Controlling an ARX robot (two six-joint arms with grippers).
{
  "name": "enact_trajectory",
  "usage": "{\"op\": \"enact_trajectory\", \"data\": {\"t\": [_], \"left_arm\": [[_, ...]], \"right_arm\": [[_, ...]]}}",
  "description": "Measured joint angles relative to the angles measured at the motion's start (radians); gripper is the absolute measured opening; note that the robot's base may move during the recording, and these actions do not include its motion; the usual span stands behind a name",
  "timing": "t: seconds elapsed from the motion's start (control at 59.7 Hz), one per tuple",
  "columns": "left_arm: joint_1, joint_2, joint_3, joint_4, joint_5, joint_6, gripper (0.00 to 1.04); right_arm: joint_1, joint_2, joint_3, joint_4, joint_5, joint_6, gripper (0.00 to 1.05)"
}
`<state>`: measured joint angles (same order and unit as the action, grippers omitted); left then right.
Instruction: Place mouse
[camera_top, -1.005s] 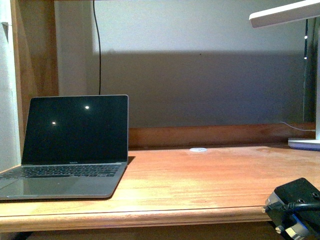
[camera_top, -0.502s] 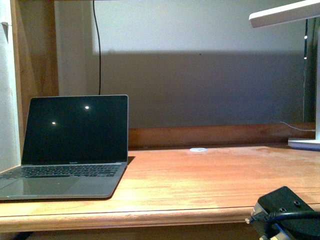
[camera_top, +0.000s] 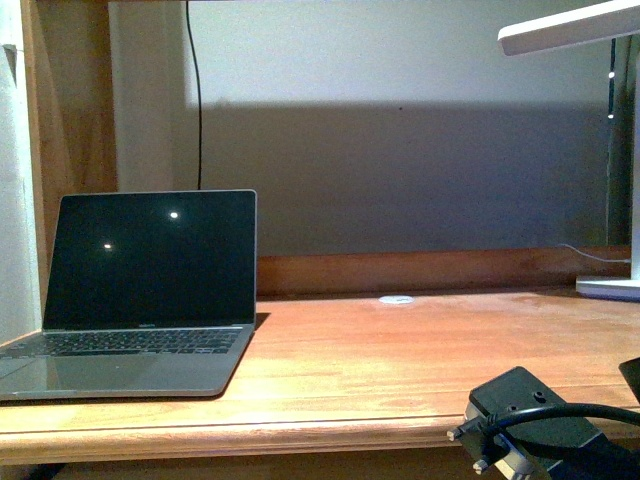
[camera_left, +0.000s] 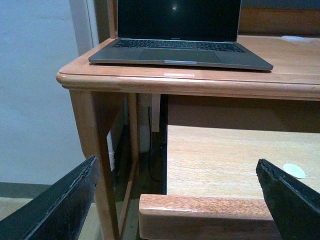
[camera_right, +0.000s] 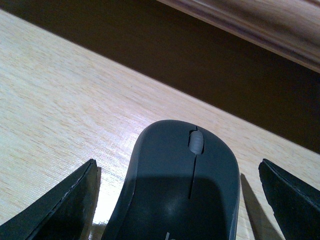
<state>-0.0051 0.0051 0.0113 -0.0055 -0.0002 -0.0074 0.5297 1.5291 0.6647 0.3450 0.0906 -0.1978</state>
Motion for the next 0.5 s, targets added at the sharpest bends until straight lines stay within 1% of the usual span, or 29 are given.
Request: {"op": "enact_trajectory", "data": {"t": [0.067,0.167,0.251,0.268,0.285,0.335,0.502], "left_arm": [[0.0,0.0,0.0,0.0,0.0,0.0,0.97],[0.0,0.0,0.0,0.0,0.0,0.0,0.97],[0.0,0.0,0.0,0.0,0.0,0.0,0.97],[0.0,0.0,0.0,0.0,0.0,0.0,0.97],[0.0,0.0,0.0,0.0,0.0,0.0,0.97],[0.0,0.0,0.0,0.0,0.0,0.0,0.97],[0.0,0.0,0.0,0.0,0.0,0.0,0.97]], "right_arm": [[-0.002,0.0,0.0,-0.003,-0.003,0.003,0.96],[-0.003,-0.002,-0.002,-0.011,-0.023,0.01,0.82],[-0.004,-0.006,-0.006,-0.017,-0.032,0.01,0.72],[-0.004,-0.009,-0.008,-0.021,-0.035,0.01,0.66],[-0.005,-0.011,-0.01,-0.022,-0.037,0.006,0.64],[-0.005,-0.016,-0.01,-0.027,-0.042,0.003,0.61],[-0.007,-0.024,-0.011,-0.037,-0.054,-0.002,0.59]]}}
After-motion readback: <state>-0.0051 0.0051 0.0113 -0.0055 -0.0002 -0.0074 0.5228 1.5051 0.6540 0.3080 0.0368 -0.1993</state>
